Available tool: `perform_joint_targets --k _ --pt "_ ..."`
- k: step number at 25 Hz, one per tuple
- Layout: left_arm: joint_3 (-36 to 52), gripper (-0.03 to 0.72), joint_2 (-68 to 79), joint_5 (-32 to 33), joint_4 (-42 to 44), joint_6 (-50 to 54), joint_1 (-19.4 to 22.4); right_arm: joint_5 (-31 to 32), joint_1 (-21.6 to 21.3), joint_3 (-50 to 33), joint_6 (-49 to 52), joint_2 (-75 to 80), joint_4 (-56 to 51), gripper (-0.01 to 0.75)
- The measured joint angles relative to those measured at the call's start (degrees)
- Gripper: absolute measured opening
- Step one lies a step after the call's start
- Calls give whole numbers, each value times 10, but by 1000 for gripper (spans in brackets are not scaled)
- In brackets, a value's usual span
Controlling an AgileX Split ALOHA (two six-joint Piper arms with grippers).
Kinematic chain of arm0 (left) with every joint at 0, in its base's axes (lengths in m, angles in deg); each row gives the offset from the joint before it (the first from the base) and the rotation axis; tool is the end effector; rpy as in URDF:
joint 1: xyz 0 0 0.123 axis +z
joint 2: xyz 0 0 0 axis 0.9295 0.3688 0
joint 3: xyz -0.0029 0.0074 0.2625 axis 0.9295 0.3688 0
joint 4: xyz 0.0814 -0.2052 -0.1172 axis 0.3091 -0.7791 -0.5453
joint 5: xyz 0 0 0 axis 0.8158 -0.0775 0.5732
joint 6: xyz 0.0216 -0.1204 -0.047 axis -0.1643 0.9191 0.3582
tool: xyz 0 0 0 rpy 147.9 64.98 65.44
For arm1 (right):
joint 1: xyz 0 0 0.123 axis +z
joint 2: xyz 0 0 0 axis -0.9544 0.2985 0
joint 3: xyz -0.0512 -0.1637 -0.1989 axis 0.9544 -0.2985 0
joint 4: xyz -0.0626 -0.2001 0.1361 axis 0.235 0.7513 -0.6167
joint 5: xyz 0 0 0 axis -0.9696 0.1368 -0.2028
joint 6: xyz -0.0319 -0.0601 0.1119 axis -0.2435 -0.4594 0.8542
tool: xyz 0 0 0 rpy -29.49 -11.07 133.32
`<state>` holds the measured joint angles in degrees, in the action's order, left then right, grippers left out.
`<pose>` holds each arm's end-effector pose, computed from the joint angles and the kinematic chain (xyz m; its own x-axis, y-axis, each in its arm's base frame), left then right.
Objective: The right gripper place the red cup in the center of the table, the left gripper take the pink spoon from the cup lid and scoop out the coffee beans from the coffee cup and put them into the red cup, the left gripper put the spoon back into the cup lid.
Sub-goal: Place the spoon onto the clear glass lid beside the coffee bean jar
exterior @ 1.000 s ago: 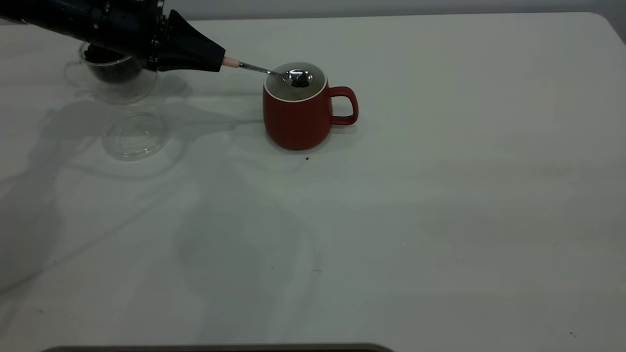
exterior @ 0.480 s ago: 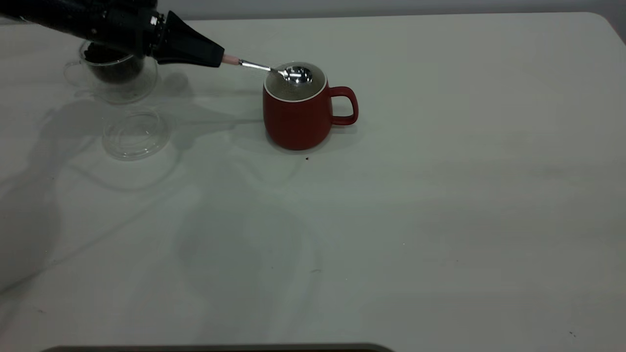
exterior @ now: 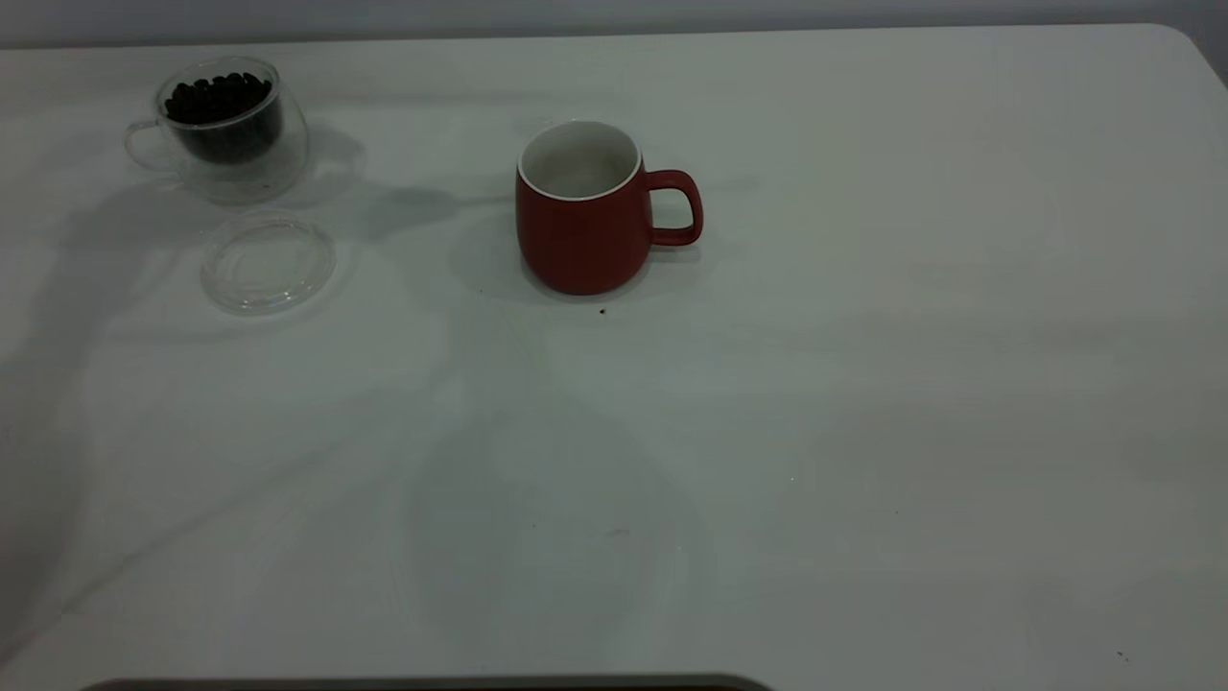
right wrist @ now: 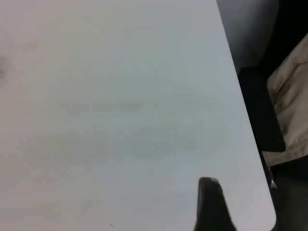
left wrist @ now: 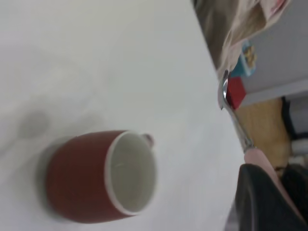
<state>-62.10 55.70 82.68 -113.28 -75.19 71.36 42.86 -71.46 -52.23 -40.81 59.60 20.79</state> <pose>0.4776 -0.0885 0.1260 -0.8815 -0.0124 -0.4720 0.3969 0.5221 -0.7549 0.0538 -0.0109 0.2407 -0.5618 0.0238 -0.8270 0.0757 0.9969 -0.0228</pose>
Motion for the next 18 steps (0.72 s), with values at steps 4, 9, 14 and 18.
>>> perform_joint_targets --k 4,9,14,18 --pt "0 121 -60 2 21 54 0 0 0 0 0 0 0 508" --pt "0 121 -144 2 105 124 0 0 0 0 0 0 0 508" --pt "0 121 -227 2 176 172 0 0 0 0 0 0 0 508" --pt "36 121 -278 2 208 178 6 0 0 0 0 0 0 508"
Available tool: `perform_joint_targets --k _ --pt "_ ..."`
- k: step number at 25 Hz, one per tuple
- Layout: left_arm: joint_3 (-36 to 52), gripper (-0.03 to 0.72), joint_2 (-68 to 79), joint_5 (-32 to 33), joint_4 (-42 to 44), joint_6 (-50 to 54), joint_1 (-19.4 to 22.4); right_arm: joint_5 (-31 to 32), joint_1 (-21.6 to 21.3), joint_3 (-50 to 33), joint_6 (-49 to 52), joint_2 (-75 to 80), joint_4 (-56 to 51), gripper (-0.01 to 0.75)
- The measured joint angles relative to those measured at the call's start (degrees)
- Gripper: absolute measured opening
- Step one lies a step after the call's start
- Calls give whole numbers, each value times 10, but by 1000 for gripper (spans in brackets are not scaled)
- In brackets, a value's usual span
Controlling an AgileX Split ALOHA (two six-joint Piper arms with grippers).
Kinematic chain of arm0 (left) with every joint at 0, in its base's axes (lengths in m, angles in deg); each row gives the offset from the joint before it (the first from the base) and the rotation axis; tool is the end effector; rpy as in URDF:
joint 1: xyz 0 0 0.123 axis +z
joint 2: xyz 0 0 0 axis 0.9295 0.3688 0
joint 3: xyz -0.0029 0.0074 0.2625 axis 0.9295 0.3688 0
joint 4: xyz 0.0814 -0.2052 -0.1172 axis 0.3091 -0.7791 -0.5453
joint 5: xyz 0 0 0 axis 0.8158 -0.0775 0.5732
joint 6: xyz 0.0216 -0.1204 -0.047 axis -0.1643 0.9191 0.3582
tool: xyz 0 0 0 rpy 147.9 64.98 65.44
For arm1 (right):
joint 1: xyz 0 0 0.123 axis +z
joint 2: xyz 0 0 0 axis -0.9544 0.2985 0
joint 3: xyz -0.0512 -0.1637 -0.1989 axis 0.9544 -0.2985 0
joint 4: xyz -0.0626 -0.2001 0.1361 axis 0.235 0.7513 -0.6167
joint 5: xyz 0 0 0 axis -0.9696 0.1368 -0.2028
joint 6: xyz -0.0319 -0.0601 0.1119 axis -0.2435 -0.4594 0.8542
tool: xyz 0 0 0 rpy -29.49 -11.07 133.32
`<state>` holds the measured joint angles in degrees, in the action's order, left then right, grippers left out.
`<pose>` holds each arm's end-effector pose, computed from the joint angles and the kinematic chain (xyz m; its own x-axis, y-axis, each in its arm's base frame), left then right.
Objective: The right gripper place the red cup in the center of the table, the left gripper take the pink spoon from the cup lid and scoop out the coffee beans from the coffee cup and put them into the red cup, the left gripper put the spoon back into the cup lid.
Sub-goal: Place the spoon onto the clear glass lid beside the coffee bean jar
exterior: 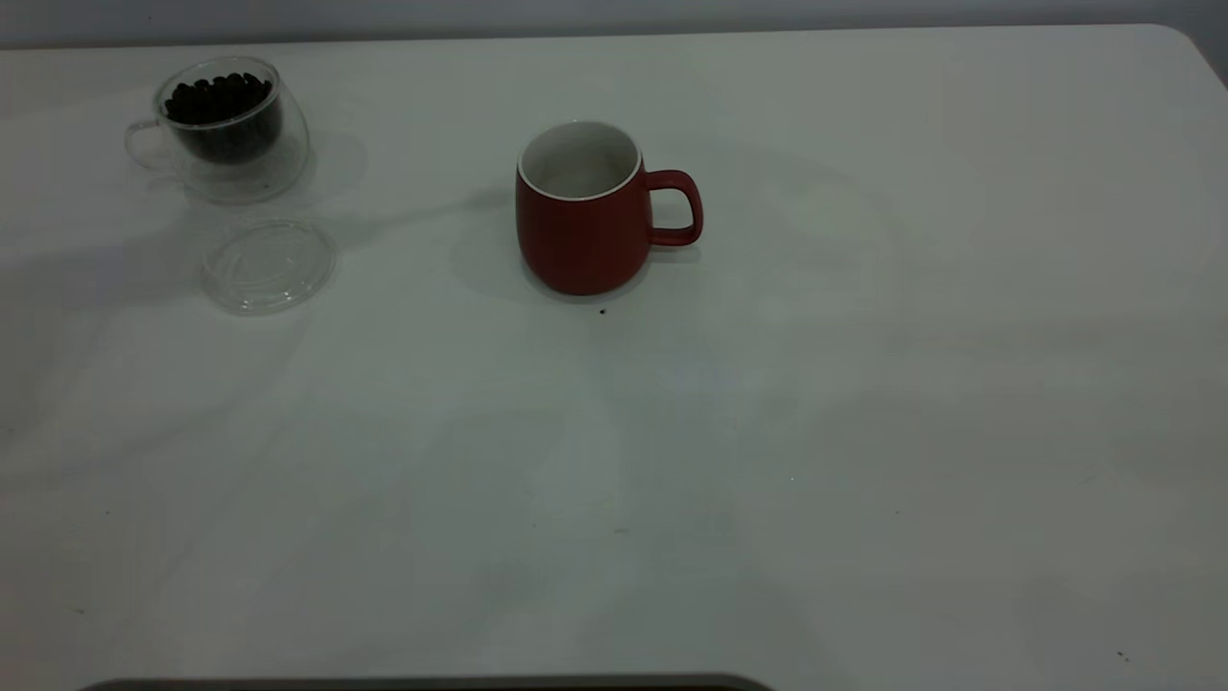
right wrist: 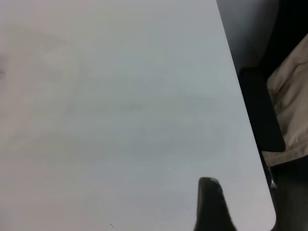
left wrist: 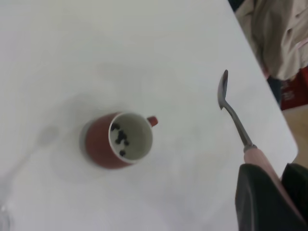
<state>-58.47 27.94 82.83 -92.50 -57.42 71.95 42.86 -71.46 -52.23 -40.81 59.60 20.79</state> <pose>0.4181 -0.0655 0.2890 -0.8004 0.0623 -0.5962 0.4406 0.7356 -0.5146 0.0538 -0.0109 0.2407 -0.5618 0.0238 -0.8270 0.0757 0.9969 -0.0228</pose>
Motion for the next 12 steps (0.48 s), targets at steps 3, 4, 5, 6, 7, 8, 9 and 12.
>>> perform_joint_targets --k 3,4,5,6,7,8,9,12 --pt "56 121 -10 0 8 -14 24 0 0 0 0 0 0 508" --pt "82 121 -9 0 10 -25 37 0 0 0 0 0 0 508" --pt "104 121 -7 0 13 -37 48 0 0 0 0 0 0 508" --pt "133 121 -4 0 15 -46 63 0 0 0 0 0 0 508" --pt "161 121 -2 0 14 -57 78 0 0 0 0 0 0 508" --pt "187 121 2 -2 13 -70 92 0 0 0 0 0 0 508" --pt "207 121 7 -11 10 -82 102 0 0 0 0 0 0 508" --pt "256 121 36 -53 -2 -120 135 0 0 0 0 0 0 508"
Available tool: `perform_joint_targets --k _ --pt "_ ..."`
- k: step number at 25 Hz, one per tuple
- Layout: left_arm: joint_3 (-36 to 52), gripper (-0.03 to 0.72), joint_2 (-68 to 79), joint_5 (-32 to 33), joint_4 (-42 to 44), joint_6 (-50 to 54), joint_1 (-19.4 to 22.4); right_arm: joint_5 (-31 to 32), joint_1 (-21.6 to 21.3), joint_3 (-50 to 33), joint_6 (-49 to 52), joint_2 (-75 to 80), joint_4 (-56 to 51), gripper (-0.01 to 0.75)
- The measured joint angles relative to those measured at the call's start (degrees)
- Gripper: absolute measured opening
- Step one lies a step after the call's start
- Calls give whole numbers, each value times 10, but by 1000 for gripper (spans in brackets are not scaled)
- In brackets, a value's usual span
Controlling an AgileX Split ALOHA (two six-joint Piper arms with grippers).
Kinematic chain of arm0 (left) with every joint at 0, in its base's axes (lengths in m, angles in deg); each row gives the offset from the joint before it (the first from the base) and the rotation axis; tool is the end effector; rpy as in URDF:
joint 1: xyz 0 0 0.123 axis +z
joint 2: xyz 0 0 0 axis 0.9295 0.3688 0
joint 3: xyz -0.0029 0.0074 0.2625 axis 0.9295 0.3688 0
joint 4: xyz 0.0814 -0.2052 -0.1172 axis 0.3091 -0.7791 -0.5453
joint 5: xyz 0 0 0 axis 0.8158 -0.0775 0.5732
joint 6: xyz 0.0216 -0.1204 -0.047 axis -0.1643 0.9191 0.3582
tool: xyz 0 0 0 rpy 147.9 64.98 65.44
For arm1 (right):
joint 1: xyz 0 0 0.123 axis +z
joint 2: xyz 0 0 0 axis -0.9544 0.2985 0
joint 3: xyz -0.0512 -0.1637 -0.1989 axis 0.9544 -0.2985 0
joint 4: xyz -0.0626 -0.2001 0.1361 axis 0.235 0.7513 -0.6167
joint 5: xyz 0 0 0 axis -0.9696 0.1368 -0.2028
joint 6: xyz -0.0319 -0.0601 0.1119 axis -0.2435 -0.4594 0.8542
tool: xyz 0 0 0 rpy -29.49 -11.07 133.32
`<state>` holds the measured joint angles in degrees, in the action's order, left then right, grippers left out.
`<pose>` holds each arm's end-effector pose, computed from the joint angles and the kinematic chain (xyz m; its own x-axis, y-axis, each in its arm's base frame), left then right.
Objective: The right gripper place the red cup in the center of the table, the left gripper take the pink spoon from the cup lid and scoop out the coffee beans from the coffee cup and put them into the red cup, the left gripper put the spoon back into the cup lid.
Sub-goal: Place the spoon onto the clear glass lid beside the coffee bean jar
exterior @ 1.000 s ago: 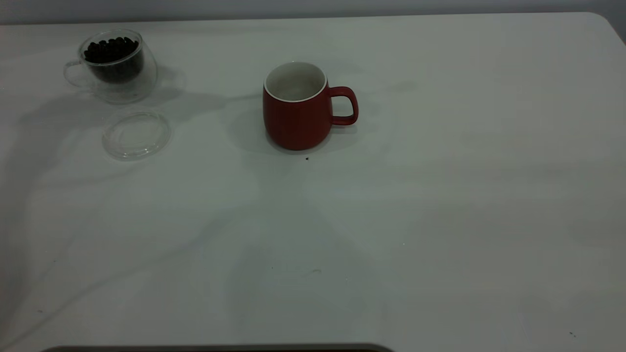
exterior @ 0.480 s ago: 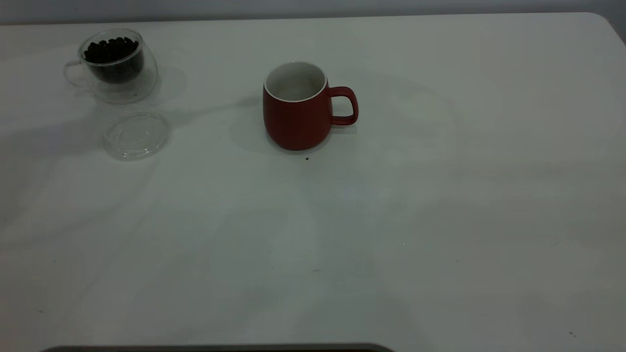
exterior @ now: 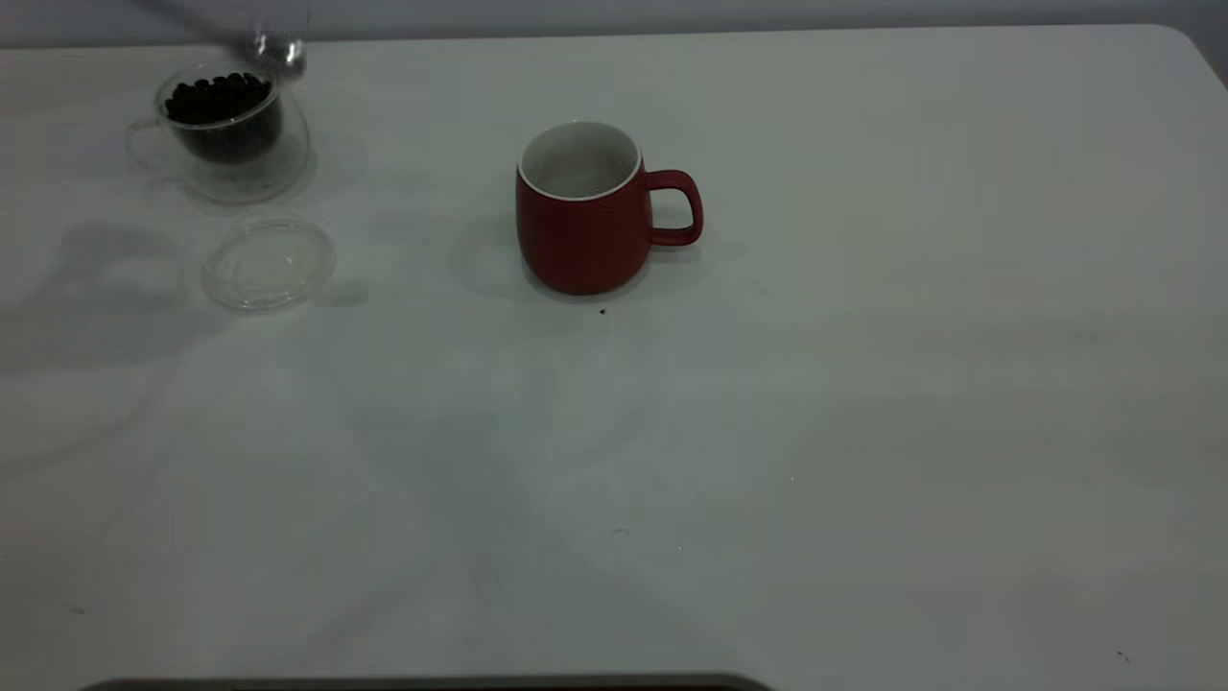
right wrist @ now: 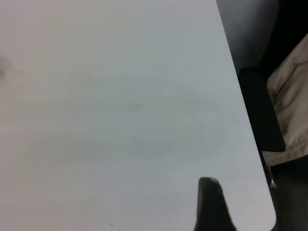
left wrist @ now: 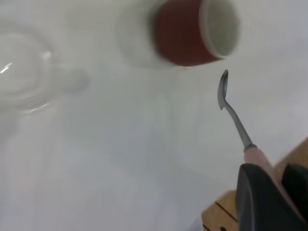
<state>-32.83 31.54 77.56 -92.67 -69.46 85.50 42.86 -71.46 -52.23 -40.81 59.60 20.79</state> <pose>0.3766 0.0243 0.1423 -0.9449 -0.0707 -0.3196 0.1431 0.7888 -0.5978 0.0538 -0.0109 0.2407 -0.5618 0.0238 -0.8270 0.0757 0.9969 -0.0228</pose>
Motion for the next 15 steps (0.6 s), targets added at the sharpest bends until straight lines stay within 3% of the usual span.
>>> perform_joint_targets --k 7,15 --pt "16 121 115 -72 -28 -24 63 0 0 0 0 0 0 508" --pt "16 121 196 -144 -102 -145 70 0 0 0 0 0 0 508"
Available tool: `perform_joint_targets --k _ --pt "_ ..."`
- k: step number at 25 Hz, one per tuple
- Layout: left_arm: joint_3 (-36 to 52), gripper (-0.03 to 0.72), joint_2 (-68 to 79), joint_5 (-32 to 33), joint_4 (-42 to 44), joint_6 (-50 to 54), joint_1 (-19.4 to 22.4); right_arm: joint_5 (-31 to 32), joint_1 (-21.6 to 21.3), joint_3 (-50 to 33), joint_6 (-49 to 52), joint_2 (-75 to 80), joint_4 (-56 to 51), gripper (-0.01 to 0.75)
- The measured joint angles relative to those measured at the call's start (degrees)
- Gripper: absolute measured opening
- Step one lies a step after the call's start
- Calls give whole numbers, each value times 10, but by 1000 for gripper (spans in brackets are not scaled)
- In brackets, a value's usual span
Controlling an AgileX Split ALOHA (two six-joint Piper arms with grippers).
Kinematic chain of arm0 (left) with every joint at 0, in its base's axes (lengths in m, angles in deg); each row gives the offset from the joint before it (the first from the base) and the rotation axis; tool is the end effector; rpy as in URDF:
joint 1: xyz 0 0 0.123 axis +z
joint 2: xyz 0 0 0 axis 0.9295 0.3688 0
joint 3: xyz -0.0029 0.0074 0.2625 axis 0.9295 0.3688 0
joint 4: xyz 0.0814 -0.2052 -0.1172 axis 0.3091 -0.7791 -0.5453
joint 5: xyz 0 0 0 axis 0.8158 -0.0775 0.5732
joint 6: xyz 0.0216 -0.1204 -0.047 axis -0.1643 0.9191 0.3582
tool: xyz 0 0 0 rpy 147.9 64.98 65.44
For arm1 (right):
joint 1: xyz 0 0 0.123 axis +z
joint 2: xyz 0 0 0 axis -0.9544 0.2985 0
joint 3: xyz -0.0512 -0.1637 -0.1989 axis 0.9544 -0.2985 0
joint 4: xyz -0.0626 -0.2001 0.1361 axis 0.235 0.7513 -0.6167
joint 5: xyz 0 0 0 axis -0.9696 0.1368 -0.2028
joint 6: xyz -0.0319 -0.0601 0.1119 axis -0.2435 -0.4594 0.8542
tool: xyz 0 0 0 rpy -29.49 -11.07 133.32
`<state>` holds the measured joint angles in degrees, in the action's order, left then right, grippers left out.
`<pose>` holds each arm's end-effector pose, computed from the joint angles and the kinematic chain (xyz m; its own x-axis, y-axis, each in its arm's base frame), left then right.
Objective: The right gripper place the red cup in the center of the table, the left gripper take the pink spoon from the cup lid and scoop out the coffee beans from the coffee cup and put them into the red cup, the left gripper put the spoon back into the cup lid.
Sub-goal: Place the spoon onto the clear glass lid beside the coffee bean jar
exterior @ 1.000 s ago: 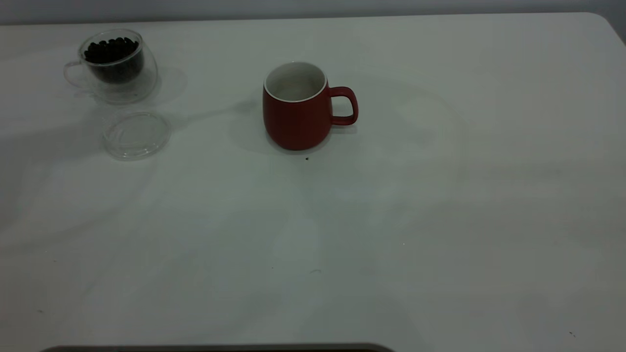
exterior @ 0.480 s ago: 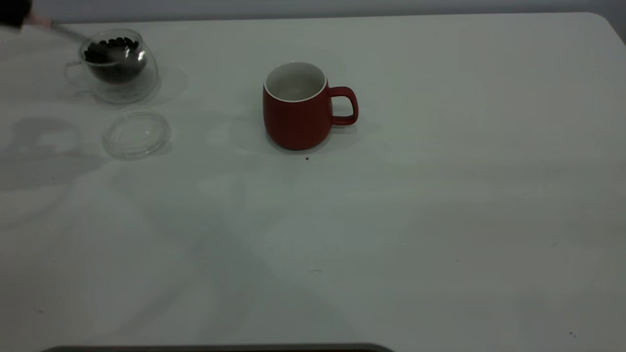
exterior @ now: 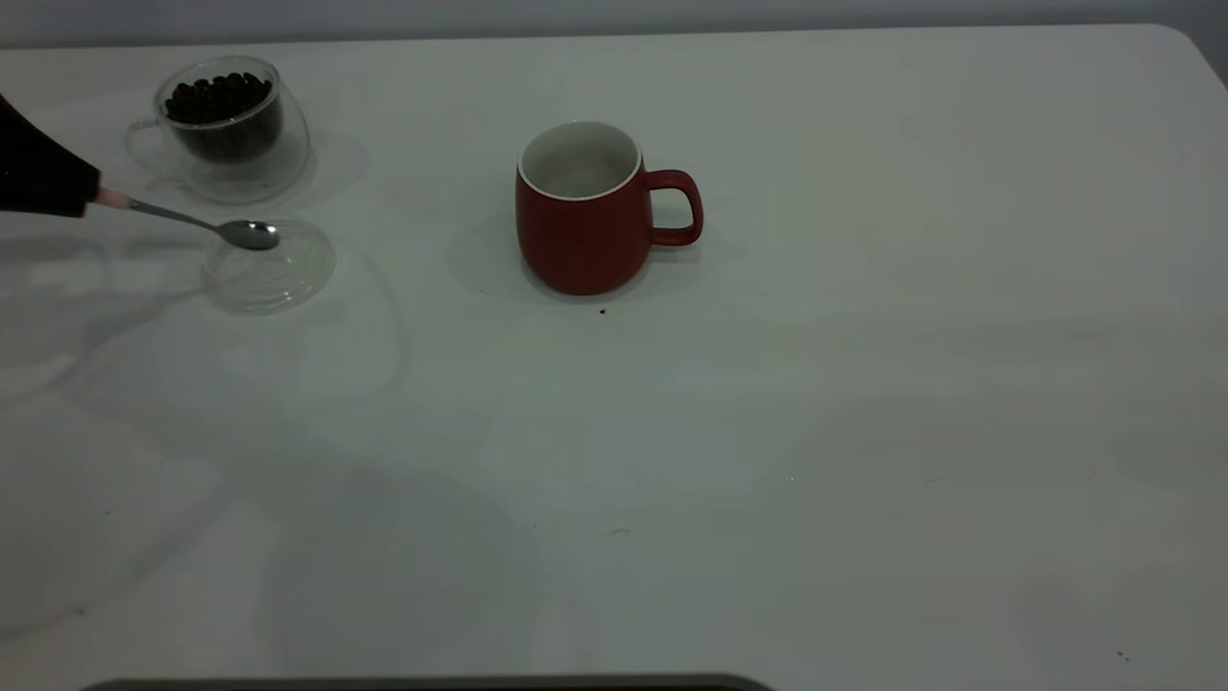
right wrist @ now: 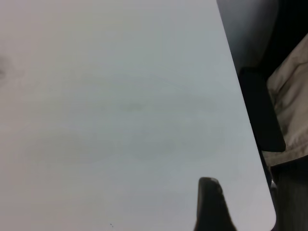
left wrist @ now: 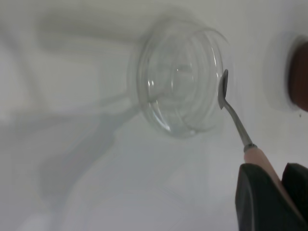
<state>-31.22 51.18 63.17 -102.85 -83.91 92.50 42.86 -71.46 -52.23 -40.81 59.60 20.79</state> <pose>0.3822 0.0800 0.0081 -0.9306 -0.2592 -0.2586 -0.0600 0.8045 -0.5909 0.0538 -0.0109 0.2407 -0.5618 0.0238 -0.8270 0.0757 0.9969 -0.0228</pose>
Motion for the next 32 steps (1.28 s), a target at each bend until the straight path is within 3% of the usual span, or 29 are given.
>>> perform_joint_targets --k 10,20,32 --pt "0 121 36 -44 -50 -86 -4 0 0 0 0 0 0 508" --pt "-17 121 86 -14 -86 -92 -5 0 0 0 0 0 0 508" --pt "-17 128 94 -5 -70 -97 -2 0 0 0 0 0 0 508"
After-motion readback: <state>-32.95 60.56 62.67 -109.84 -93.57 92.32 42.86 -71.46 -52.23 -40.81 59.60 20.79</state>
